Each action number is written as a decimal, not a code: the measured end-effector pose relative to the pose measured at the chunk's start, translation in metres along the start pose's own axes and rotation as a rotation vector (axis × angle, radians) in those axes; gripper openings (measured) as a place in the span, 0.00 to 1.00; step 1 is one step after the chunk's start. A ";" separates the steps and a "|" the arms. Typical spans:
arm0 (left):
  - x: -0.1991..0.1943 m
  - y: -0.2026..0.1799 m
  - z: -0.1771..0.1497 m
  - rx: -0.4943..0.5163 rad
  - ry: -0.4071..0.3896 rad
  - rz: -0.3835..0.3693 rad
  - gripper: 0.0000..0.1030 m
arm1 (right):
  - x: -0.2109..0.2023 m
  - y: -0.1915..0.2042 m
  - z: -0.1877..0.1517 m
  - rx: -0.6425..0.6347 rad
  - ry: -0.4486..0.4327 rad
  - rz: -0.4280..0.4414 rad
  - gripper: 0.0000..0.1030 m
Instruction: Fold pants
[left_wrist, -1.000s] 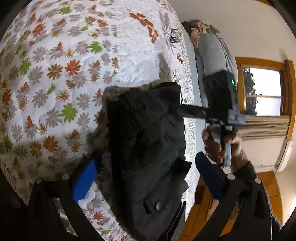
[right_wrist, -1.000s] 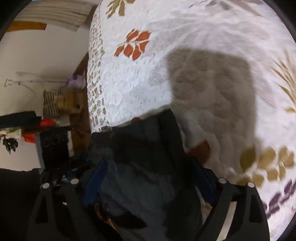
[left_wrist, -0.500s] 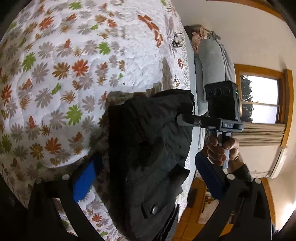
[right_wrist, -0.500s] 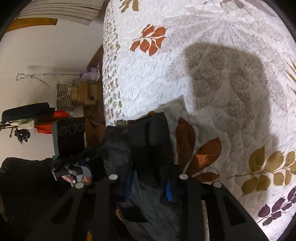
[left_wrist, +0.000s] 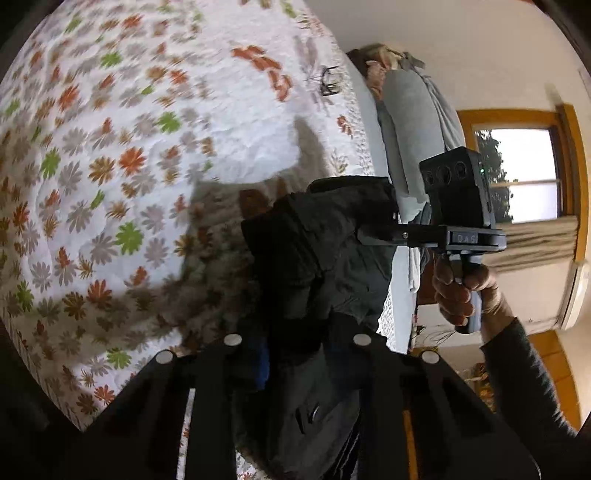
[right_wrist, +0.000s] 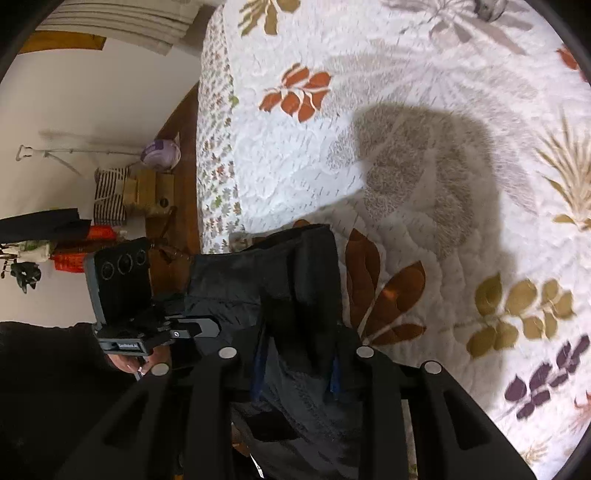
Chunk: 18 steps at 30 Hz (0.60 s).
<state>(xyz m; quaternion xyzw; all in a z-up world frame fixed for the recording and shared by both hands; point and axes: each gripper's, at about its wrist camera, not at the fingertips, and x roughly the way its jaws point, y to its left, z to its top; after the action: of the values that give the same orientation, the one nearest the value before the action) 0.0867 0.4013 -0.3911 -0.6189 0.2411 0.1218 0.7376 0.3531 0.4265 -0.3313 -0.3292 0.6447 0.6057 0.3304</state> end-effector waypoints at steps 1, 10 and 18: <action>-0.002 -0.003 0.000 0.005 0.001 0.002 0.20 | -0.005 0.005 -0.004 -0.002 -0.010 -0.009 0.25; -0.032 -0.075 -0.017 0.166 -0.002 0.033 0.18 | -0.053 0.048 -0.043 0.006 -0.111 -0.084 0.25; -0.055 -0.146 -0.048 0.330 0.000 0.046 0.17 | -0.103 0.086 -0.103 0.034 -0.234 -0.142 0.25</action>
<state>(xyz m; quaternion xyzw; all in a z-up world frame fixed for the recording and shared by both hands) 0.0998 0.3315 -0.2447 -0.4838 0.2721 0.0974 0.8261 0.3375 0.3308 -0.1925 -0.2957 0.5870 0.6038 0.4510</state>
